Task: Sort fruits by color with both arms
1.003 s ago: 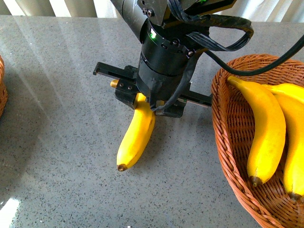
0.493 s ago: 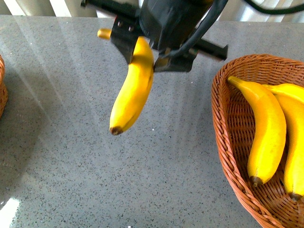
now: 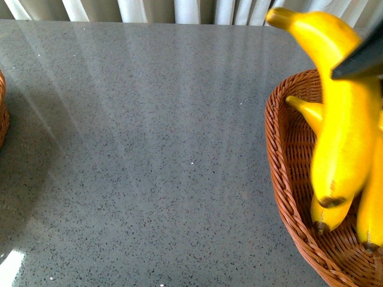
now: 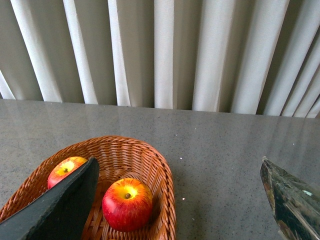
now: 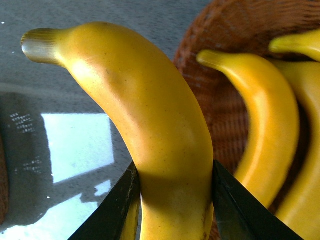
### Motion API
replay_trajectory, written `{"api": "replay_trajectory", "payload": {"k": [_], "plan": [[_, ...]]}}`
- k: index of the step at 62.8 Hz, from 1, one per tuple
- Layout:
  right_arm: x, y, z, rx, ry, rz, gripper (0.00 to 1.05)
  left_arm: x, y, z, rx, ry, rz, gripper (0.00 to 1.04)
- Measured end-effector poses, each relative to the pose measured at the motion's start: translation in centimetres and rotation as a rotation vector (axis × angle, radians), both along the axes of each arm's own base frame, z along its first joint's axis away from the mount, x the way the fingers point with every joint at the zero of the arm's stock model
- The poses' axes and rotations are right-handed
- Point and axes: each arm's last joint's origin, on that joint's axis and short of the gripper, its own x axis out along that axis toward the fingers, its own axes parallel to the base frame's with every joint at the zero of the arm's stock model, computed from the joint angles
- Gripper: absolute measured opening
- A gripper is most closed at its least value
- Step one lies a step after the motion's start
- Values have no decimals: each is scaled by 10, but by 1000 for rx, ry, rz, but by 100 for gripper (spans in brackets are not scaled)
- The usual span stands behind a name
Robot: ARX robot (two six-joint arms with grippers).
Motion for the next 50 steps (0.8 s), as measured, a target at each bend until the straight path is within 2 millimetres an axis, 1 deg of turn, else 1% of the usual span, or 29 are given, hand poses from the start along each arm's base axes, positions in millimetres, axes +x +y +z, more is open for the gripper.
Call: {"api": "replay_trajectory", "payload": {"k": [4,11,16,25,31,50], "plan": [[-11,-14,-8,-10,12,-30,32,0,0,0,0,0,0,96],[-24,-33,-23,-30,48,-62,32,0,0,0,0,0,0,96],[-26,-44,-31,-45,70,-88,32,0,0,0,0,0,0,96],[-22,-61,-35,-54,60,-140,32,0,0,0,0,0,0,96],[-17,-65,-39,-47,60,-154,32,0,0,0,0,0,0,96],[-10,-60,-53,-62,86,-144,32,0,0,0,0,0,0,96]]}}
